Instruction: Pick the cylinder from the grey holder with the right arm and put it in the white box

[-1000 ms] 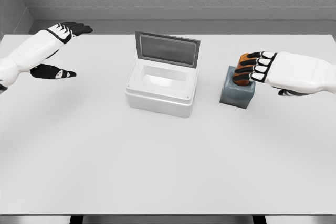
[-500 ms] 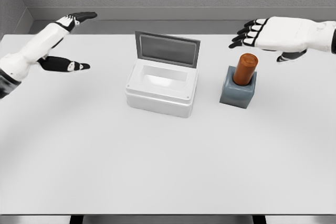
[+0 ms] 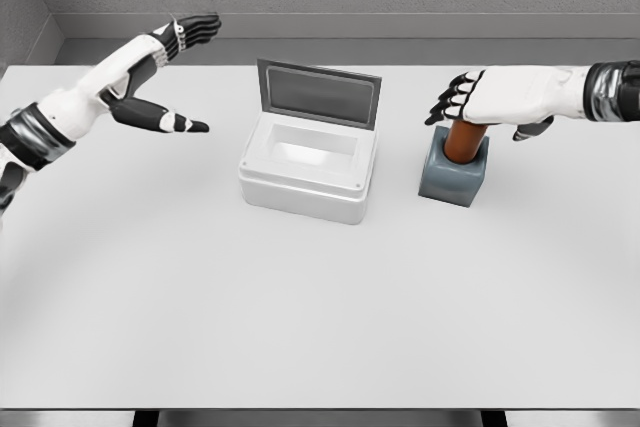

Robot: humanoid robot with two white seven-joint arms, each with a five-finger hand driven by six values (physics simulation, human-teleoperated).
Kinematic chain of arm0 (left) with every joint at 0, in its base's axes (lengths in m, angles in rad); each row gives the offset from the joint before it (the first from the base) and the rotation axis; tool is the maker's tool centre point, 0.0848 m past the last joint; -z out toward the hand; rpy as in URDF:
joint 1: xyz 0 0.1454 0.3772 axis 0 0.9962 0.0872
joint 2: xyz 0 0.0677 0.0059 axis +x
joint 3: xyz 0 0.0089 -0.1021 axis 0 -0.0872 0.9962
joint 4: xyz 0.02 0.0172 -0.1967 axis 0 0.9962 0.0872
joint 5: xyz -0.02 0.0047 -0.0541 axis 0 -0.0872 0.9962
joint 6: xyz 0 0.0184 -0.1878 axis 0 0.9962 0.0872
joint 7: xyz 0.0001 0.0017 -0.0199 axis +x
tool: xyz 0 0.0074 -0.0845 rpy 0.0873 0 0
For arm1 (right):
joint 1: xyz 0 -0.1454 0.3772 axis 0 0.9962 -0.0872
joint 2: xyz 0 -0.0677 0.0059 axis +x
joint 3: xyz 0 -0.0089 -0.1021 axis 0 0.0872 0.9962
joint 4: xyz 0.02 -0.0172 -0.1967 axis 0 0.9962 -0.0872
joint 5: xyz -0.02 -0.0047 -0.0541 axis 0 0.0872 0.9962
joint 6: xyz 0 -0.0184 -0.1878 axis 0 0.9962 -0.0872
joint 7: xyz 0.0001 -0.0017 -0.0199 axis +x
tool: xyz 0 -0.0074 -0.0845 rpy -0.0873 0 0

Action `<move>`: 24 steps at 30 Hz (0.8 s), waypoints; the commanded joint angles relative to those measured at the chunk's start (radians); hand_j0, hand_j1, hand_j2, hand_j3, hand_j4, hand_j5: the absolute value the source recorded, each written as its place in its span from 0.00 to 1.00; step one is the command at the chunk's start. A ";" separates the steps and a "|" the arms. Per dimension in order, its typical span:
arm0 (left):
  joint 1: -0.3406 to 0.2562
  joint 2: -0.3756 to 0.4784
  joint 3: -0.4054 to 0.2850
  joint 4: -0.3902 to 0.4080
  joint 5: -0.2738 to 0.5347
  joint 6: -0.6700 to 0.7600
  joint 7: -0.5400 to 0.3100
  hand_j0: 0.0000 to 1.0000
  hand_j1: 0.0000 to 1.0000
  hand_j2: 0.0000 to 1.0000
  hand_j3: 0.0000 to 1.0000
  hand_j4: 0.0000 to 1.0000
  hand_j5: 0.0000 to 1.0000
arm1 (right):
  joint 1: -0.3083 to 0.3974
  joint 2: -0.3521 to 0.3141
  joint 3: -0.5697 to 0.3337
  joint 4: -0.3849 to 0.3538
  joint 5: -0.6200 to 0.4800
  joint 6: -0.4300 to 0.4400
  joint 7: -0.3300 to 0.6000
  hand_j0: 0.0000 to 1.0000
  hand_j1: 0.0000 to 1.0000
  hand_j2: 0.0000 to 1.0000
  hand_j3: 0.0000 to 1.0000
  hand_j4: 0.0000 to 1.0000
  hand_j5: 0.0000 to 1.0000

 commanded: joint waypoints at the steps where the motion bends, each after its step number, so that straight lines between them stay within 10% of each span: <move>1: 0.000 -0.003 0.012 0.008 -0.033 0.009 -0.006 1.00 1.00 1.00 1.00 1.00 1.00 | 0.000 0.002 0.001 -0.003 -0.001 0.002 0.000 0.99 0.99 0.99 0.99 0.99 0.99; 24: -0.015 -0.027 0.113 0.121 -0.025 0.271 -0.029 1.00 1.00 1.00 1.00 1.00 1.00 | -0.011 0.023 0.005 -0.003 0.018 0.002 0.042 0.60 0.60 0.60 0.60 0.60 0.60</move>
